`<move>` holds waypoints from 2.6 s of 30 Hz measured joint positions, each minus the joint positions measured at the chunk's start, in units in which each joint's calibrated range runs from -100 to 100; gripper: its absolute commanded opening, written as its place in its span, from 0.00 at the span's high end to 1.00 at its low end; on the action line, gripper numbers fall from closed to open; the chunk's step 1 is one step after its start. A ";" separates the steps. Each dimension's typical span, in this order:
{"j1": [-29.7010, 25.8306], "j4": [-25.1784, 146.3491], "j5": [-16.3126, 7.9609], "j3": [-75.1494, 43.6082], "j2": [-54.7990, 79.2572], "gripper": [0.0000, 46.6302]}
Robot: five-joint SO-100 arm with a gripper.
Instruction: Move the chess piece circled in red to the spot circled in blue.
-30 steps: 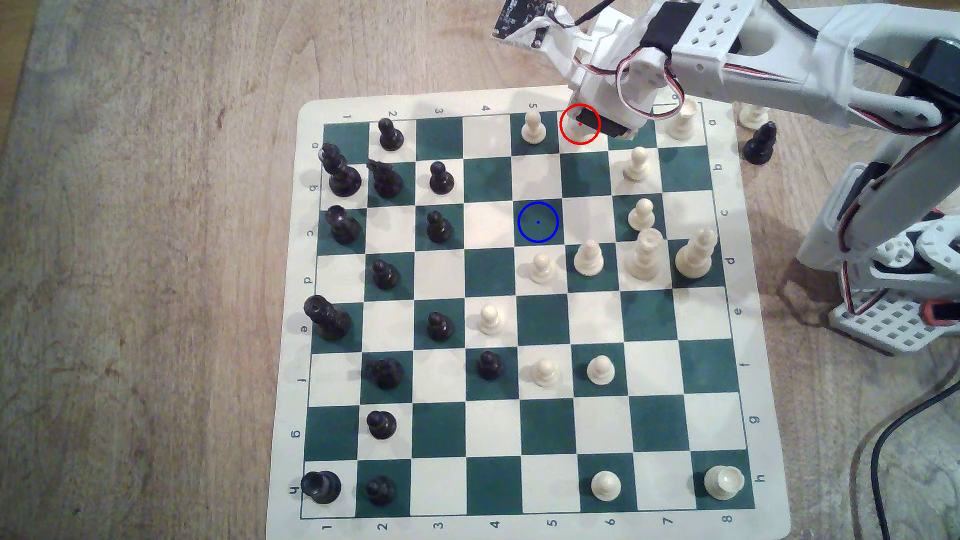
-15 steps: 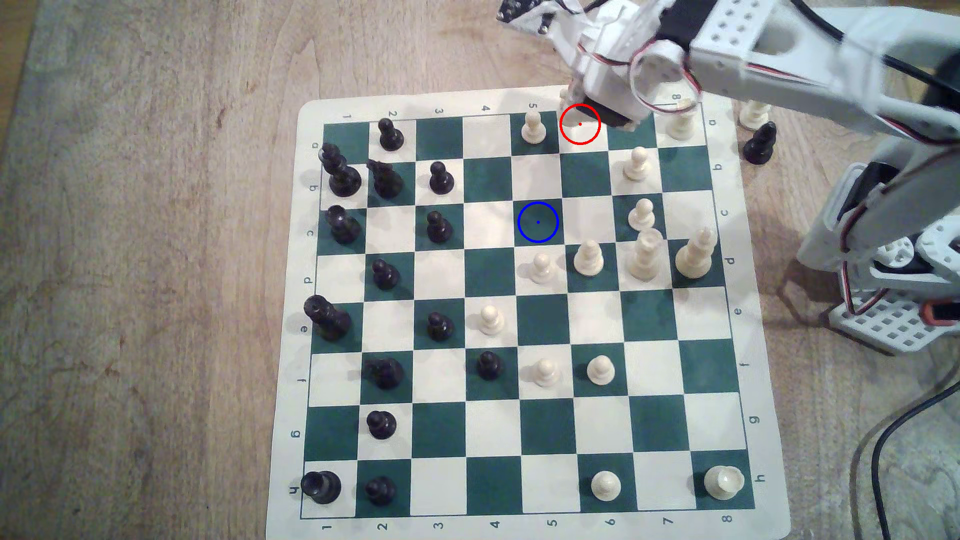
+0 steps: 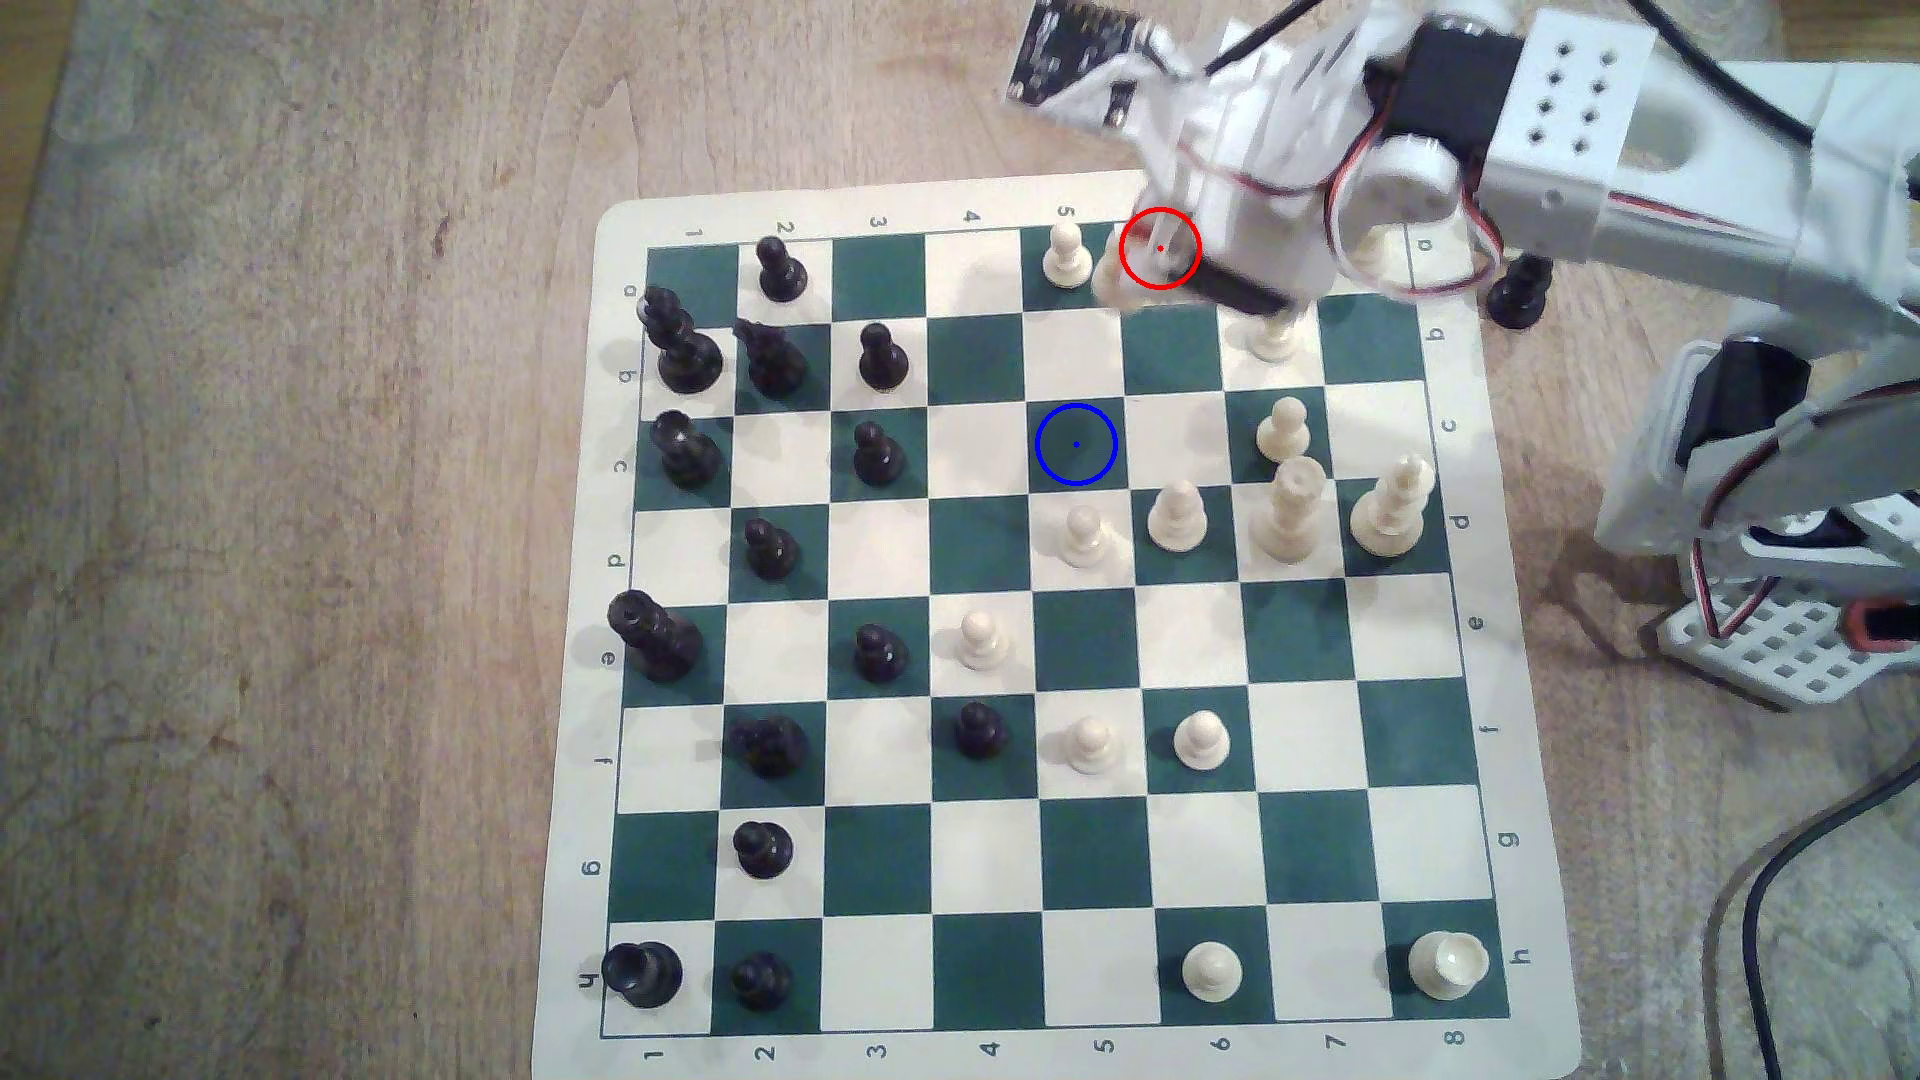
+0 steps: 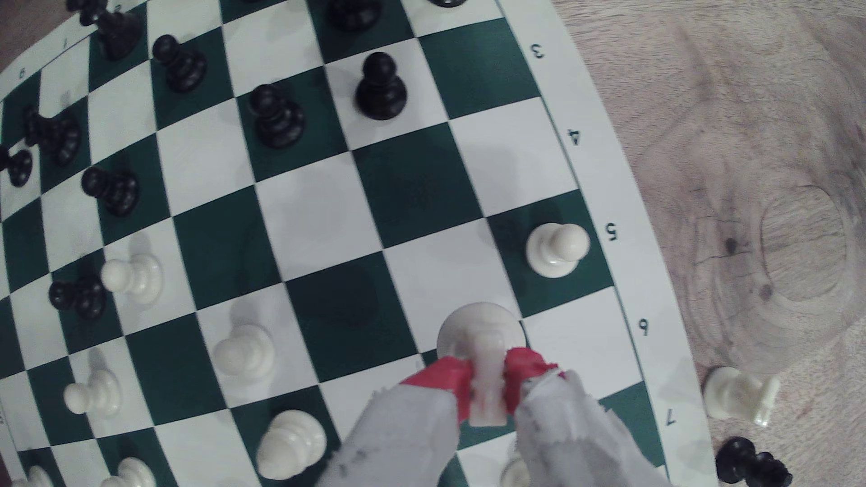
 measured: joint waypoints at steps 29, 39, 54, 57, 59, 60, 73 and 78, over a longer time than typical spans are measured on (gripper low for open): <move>-8.26 -6.69 -8.06 3.89 8.29 0.99; -7.37 -9.88 -7.81 3.89 13.99 0.99; -6.56 -12.51 -7.57 3.71 15.92 0.99; -6.64 -12.51 -7.57 3.43 15.92 0.99; -6.64 -12.51 -7.57 3.43 15.92 0.99; -6.64 -12.51 -7.57 3.43 15.92 0.99; -8.26 -12.51 -7.57 3.43 15.67 0.99; -7.82 -12.51 -7.28 3.43 15.67 0.99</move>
